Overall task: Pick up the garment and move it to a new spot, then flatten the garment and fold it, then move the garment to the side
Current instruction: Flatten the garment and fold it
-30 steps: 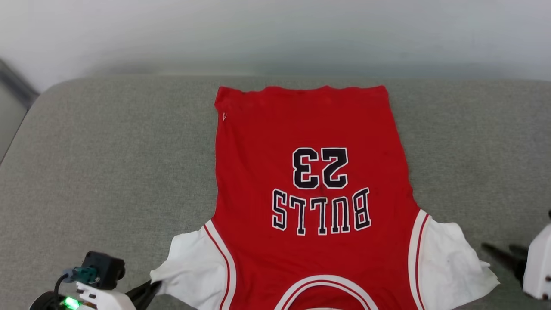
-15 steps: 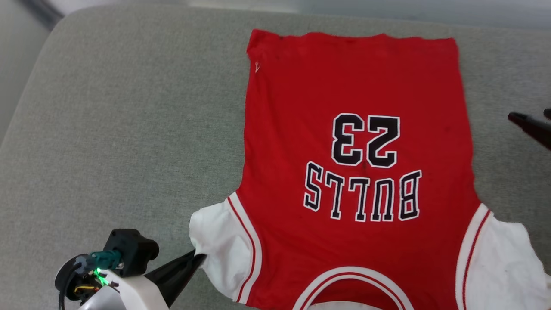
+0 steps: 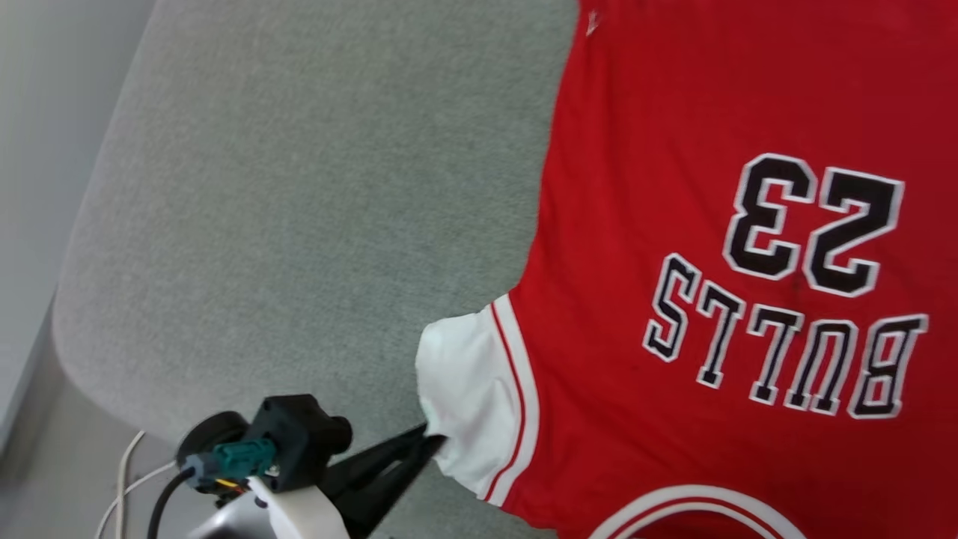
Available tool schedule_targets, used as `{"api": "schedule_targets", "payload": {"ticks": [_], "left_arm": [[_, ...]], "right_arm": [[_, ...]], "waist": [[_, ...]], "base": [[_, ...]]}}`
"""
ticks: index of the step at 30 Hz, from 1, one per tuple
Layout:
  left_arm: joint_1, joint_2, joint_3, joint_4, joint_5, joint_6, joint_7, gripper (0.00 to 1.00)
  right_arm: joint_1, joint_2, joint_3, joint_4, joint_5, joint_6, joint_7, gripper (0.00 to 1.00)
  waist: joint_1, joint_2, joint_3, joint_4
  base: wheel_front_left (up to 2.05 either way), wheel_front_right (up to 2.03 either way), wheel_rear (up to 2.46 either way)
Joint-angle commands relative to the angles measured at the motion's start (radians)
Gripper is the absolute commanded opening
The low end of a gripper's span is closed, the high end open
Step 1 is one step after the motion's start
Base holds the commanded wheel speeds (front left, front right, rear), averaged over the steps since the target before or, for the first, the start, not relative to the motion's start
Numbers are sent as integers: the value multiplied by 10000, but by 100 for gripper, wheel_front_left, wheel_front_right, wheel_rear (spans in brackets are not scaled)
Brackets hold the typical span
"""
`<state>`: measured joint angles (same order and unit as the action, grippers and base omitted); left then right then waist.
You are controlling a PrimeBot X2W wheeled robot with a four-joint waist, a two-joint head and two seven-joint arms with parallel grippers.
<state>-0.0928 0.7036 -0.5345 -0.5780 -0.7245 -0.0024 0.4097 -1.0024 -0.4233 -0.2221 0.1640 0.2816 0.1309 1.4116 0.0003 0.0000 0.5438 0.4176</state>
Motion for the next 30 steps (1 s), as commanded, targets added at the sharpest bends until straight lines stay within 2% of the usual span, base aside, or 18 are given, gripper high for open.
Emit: {"api": "schedule_targets", "payload": {"ticks": [1, 9, 14, 15, 16, 23, 27, 30], "left_arm": [[-171, -151, -55, -32, -108, -91, -73, 0], [-614, -581, -300, 205, -60, -451, -367, 0], [-592, -853, -501, 486, -317, -550, -447, 0], [-547, -885, -534, 516, -407, -577, -431, 0], [-511, -824, -505, 620, -424, -559, -421, 0], [-432, -695, -342, 777, -497, -426, -460, 0], [-334, -547, -209, 919, -362, -237, -453, 0], [-105, -610, -180, 1013, -700, -180, -493, 0]], "right_arm": [[-190, -47, -86, 101, -157, -3, 94, 100], [-510, -269, -213, 576, -1113, -3, 630, 100], [204, -112, -291, 922, -1203, -3, 775, 100], [371, -100, -287, 979, -1189, -3, 893, 65], [754, -275, -248, 973, -1055, -5, 1028, 0], [1334, -237, -517, 782, -900, -3, 747, 0], [1925, -202, -512, 761, -630, -3, 489, 0], [2530, -265, -408, 775, -342, -3, 281, 0]], "waist": [[-3, 0, 564, 602], [-3, 0, 1031, 1159], [-3, 0, 1071, 1360], [-3, 0, 1040, 1377], [-3, 0, 911, 1358], [-3, 0, 289, 925], [-3, 0, -314, 423], [-3, 0, -833, -13]], "base": [[0, 0, 0], [0, 0, 0], [0, 0, 0], [0, 0, 0], [0, 0, 0], [0, 0, 0], [0, 0, 0], [0, 0, 0]]}}
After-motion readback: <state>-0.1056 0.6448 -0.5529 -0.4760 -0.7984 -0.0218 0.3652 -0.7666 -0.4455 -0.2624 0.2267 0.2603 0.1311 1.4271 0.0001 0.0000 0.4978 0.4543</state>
